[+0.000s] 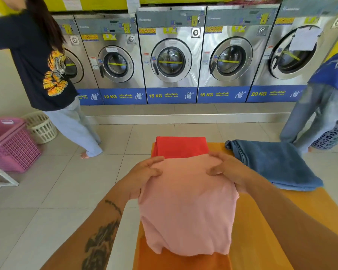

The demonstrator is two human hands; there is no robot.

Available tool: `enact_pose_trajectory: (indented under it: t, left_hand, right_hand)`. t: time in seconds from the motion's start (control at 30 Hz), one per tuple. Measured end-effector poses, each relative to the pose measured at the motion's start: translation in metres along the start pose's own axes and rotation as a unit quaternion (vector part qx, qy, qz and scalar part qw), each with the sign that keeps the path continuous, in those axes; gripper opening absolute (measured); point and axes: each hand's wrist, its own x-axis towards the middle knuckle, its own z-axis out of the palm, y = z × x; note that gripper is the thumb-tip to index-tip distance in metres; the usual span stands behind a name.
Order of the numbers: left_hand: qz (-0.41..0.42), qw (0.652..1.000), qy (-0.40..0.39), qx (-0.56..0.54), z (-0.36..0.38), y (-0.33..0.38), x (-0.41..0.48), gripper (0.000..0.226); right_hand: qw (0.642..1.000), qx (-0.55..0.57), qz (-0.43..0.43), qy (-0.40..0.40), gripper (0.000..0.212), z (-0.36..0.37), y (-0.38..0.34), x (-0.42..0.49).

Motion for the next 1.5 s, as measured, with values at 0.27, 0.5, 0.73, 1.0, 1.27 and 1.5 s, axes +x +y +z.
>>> enact_pose_trajectory:
  t: [0.27,0.5,0.73,1.0,1.27,1.5]
  left_hand:
    - [0.115,0.991,0.073,-0.013,-0.006,0.154,0.117,0.046]
    - [0.161,0.980,0.110,0.020,-0.002,0.140,0.186,0.057]
    - [0.027,0.983,0.095,0.157,0.015,0.005,0.197,0.061]
    - [0.032,0.987,0.101,0.117,0.009,0.002,0.206,0.055]
    - [0.054,0.946,0.193,0.256,0.005,-0.016,0.201,0.055]
    - [0.086,0.929,0.197,0.300,-0.009,-0.046,0.122,0.054]
  right_hand:
    - [0.992,0.008,-0.118,0.036,0.074,-0.036,-0.159,0.107]
    - [0.980,-0.012,-0.184,0.077,0.086,-0.043,-0.137,0.176]
    - [0.992,-0.081,-0.069,0.061,0.082,-0.030,0.024,0.215]
    - [0.965,-0.245,-0.055,0.075,0.070,-0.024,0.016,0.225]
    - [0.905,-0.422,-0.019,0.055,0.060,-0.013,0.032,0.209]
    - [0.905,-0.401,-0.047,0.131,0.065,-0.026,0.042,0.154]
